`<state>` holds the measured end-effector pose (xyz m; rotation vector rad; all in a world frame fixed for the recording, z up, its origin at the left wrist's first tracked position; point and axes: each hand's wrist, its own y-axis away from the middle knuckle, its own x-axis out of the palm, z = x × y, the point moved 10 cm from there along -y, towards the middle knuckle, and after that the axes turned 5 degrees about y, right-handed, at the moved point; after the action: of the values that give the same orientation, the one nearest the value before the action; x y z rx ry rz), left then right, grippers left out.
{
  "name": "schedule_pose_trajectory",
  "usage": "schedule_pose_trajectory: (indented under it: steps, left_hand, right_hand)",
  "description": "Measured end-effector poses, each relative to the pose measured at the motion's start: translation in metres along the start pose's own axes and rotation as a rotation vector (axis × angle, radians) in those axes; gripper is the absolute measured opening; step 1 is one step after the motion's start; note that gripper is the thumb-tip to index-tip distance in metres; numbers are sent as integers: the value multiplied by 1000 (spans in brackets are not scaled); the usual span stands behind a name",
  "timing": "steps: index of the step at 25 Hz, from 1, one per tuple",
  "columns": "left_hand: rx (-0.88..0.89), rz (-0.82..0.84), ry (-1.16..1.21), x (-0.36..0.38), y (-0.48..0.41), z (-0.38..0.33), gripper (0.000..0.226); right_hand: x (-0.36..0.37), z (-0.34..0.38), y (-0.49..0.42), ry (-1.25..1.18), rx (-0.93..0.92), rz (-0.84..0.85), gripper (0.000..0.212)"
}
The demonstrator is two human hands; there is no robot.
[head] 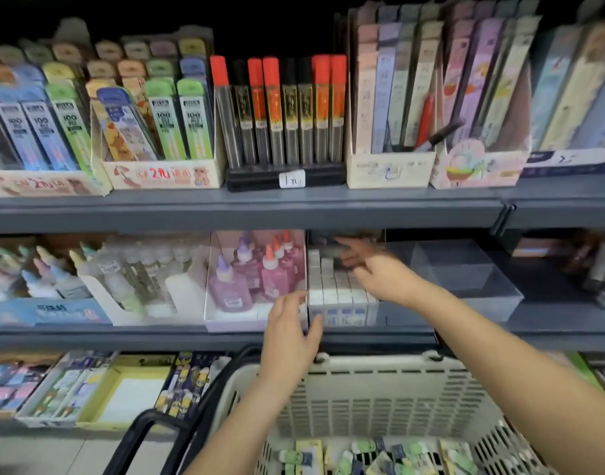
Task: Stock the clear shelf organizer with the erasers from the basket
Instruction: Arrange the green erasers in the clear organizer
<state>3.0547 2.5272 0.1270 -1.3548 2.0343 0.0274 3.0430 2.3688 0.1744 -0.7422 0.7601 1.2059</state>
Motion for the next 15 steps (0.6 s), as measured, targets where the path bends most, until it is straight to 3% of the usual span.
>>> schedule_pose_trajectory:
  steps: [2, 4, 8, 10, 15]
  left_hand:
    - [47, -14, 28, -10, 26, -9, 30]
    - [52, 90, 47, 1, 64, -7, 26]
    - [-89, 518, -132, 71, 124, 33, 30]
    - [-177, 678, -184, 102, 142, 61, 31]
    - [-470, 729, -171, 117, 171, 131, 29]
  right_hand:
    - [-1, 7, 57, -143, -101, -82, 44]
    - [34, -8, 117, -146, -103, -6, 36]
    - [155, -82, 198, 229, 113, 503, 37]
    - [195, -111, 221, 359, 154, 662, 44]
    - [229, -119, 229, 571, 28, 651, 58]
